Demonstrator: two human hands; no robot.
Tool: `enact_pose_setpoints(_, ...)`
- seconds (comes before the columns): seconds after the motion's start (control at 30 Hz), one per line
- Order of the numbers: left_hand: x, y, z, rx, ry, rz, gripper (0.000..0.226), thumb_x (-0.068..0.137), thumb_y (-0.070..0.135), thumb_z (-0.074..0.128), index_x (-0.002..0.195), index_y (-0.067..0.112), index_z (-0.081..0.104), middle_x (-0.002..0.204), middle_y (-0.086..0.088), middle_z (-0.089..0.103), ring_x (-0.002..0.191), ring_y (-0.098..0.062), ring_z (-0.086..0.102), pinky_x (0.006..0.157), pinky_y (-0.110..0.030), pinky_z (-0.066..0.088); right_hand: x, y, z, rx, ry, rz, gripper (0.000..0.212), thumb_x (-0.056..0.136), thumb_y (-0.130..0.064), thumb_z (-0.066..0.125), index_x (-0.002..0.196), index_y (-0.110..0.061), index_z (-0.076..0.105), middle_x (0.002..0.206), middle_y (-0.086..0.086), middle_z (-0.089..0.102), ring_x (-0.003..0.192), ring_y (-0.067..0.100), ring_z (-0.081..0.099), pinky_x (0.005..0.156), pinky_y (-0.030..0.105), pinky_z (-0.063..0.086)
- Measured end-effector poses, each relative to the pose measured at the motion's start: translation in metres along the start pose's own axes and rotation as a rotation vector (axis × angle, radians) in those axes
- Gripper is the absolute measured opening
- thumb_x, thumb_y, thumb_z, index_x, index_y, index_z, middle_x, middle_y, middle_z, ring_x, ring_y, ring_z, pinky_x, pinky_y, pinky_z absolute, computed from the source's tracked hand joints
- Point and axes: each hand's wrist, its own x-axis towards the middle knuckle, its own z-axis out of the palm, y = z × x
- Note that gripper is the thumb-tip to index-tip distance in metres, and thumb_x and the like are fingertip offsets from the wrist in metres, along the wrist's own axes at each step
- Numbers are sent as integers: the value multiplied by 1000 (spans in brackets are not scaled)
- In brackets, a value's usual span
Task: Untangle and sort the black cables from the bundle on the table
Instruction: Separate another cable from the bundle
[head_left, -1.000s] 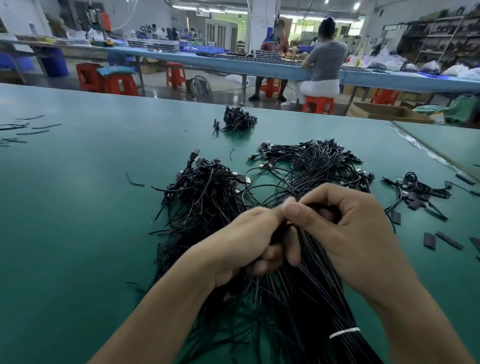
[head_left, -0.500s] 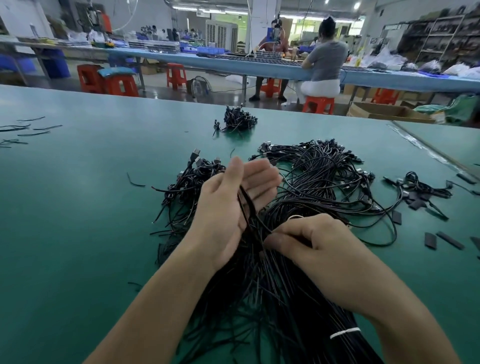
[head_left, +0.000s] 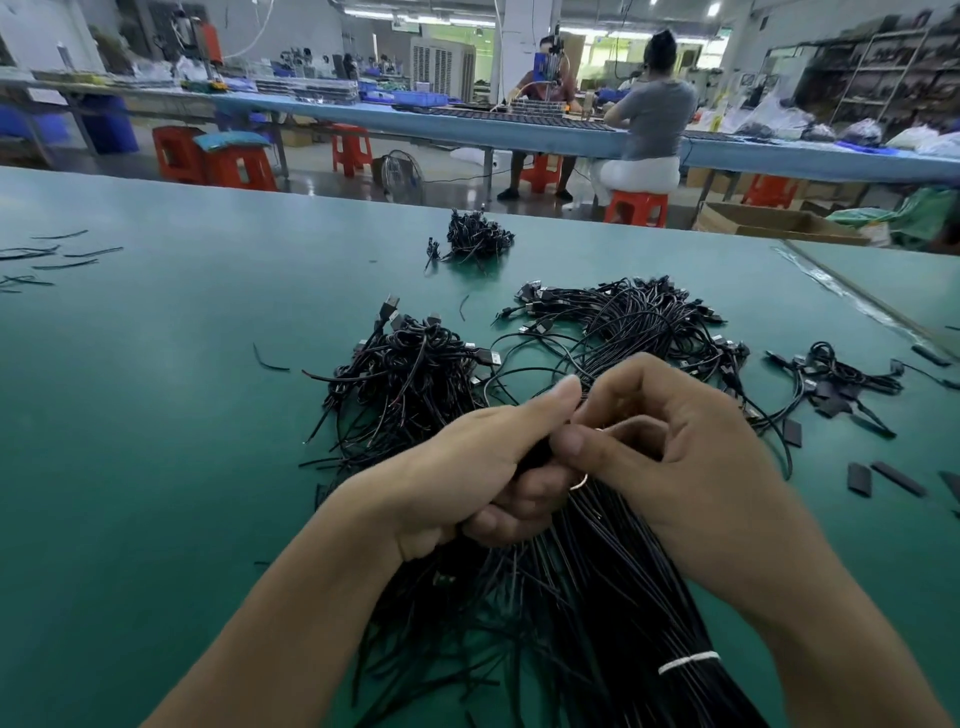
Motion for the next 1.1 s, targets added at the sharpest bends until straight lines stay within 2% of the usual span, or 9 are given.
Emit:
enact_pose_setpoints(0.13,-3,-1,-6,-124,-135,-20,57,92,60,39,47,25,38,42,9,26,33,-5,26,34,-15,17,0,1,-3,223,-140,97,18,79,-33,73,81,-19,61,79,19,66,68,35,62,74,56,58)
enact_pose_setpoints(0.23,-2,-2,-4,-212,-143,-37,58,94,57,45,47,24,37,41,5,34,34,-9,41,33,-16,28,-1,2,-4,143,-135,78,12,81,-33,68,83,-22,62,76,12,67,66,24,62,68,48,56)
enact_pose_setpoints(0.33,3,-5,0,-192,-41,-4,53,91,52,47,47,23,40,44,2,42,39,-12,50,36,-17,37,-1,6,-2,-12,-104,57,10,88,-36,63,87,-26,62,80,8,70,76,31,67,76,56,53)
enact_pose_setpoints(0.53,17,-13,3,-157,232,156,52,93,48,54,49,21,46,55,-2,49,52,-14,52,49,-22,46,2,8,7,-164,92,-2,15,94,-21,63,80,-27,61,72,-9,71,65,6,66,64,28,52)
enact_pose_setpoints(0.63,17,-11,7,-294,150,101,54,93,57,52,80,6,69,80,-11,60,75,-22,62,73,-44,60,2,6,13,-174,196,-56,14,93,-23,65,81,-28,63,72,-13,69,64,7,65,59,20,51)
enact_pose_setpoints(0.7,16,-11,10,-382,68,9,58,94,63,48,95,10,73,81,-6,65,77,-24,69,73,-57,59,1,3,18,-151,231,-73,14,93,-21,66,80,-28,64,71,-17,69,64,1,65,57,13,49)
enact_pose_setpoints(0.87,17,-15,12,-332,162,-90,66,91,74,39,72,16,63,70,-8,64,51,-22,64,33,-20,42,0,4,23,-86,278,-66,15,92,-20,68,79,-26,65,68,-13,69,50,0,62,44,8,42)
enact_pose_setpoints(0.97,20,-20,9,-256,238,-126,62,88,79,36,68,22,48,58,-4,56,37,-11,42,34,-10,22,3,8,23,-100,293,-50,14,90,-23,70,78,-27,66,67,-13,69,48,4,61,49,12,45)
enact_pose_setpoints(1.1,25,-25,2,-158,284,-57,56,91,75,36,74,24,54,52,9,44,38,-5,27,36,-12,18,5,8,20,-110,283,79,15,86,-43,68,81,-29,65,71,-16,72,61,4,67,62,24,51)
